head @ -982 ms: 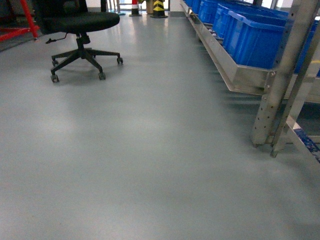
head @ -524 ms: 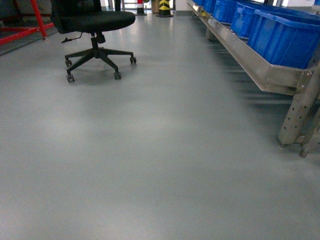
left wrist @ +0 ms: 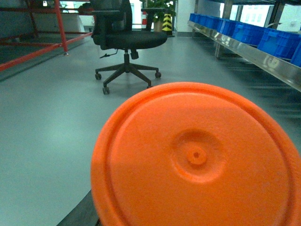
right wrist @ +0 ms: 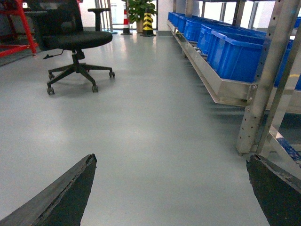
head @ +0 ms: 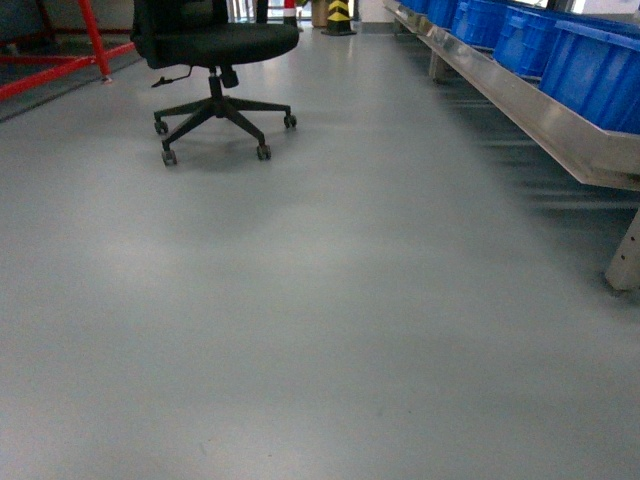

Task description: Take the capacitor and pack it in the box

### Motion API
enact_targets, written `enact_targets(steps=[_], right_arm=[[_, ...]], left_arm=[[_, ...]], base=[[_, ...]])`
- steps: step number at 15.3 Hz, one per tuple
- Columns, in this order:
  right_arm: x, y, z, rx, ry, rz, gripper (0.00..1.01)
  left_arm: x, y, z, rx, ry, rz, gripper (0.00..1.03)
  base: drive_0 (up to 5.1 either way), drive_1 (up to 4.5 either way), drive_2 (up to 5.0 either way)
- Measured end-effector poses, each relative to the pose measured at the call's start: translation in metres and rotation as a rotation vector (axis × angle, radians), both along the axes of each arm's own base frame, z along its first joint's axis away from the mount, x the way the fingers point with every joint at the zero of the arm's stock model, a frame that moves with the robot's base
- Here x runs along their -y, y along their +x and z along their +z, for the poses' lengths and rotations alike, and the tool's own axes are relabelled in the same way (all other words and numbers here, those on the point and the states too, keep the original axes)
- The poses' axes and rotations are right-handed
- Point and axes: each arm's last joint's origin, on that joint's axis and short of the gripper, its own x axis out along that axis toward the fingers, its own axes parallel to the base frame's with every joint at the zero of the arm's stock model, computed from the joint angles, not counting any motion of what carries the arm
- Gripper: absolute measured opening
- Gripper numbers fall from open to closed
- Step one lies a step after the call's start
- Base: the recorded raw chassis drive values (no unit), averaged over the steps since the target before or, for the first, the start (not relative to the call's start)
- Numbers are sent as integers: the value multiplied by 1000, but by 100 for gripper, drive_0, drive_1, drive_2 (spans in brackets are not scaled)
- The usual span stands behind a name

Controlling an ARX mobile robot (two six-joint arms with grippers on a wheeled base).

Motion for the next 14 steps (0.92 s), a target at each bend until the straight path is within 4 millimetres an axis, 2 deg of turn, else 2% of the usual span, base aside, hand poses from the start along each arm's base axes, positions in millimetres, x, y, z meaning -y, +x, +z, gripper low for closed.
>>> enact_targets(steps=[14], right_arm=[[0,0,0,0,0,0,98]], left_arm=[[0,0,0,-1,0,0,44]], base=[[-494,252,252]])
